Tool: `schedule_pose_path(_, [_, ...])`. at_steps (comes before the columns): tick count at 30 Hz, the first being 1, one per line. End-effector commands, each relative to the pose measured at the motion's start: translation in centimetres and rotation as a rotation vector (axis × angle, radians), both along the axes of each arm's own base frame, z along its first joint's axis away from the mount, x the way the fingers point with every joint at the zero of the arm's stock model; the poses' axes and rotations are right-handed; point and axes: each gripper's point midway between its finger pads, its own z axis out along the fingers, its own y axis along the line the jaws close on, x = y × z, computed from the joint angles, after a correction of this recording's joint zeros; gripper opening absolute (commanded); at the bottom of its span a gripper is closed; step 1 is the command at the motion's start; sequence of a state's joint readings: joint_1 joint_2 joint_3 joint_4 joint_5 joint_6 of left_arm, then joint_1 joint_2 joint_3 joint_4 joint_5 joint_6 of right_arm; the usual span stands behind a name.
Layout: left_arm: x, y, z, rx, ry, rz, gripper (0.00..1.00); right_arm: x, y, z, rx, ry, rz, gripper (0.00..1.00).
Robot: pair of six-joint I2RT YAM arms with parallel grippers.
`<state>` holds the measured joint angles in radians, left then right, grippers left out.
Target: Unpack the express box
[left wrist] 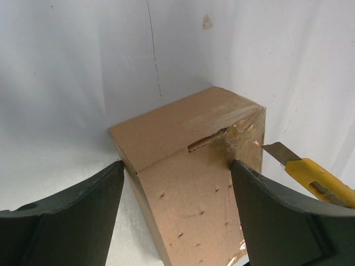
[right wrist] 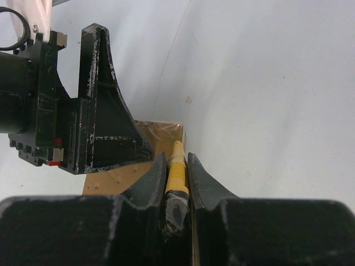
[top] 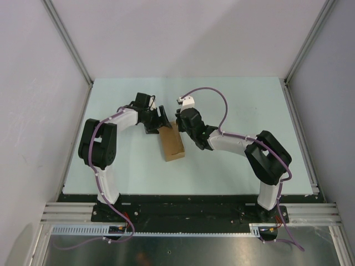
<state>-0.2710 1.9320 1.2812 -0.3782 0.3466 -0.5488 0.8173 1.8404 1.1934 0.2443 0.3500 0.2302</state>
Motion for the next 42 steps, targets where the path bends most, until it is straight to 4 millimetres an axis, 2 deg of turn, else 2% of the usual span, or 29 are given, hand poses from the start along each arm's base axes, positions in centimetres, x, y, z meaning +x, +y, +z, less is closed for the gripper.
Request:
schedule_pose_path(1, [-1.9, 1.5, -3.2, 0.095, 0.088, 0.003, 0.81, 0.6, 0.4, 1.7, 0.007, -0.041, -0.01, 0.0])
schedule_pose_path(19, [-1.9, 1.9, -3.7, 0.115, 0.093, 0.011, 0.8, -1.9, 0.3, -0.5, -0.131, -0.022, 0.067, 0.0])
schedule_pose_path(34, [-2.1, 2.0, -4.0, 0.125, 0.101, 0.012, 0.79, -2.7, -0.7, -0.5, -0.176, -0.035, 0.086, 0.0])
schedule_pose_path(42, [-2.2, 2.0, -4.1, 0.124, 0.106, 0.012, 0.79, -3.9, -0.7, -1.6, -0.175, 0.002, 0.108, 0.0])
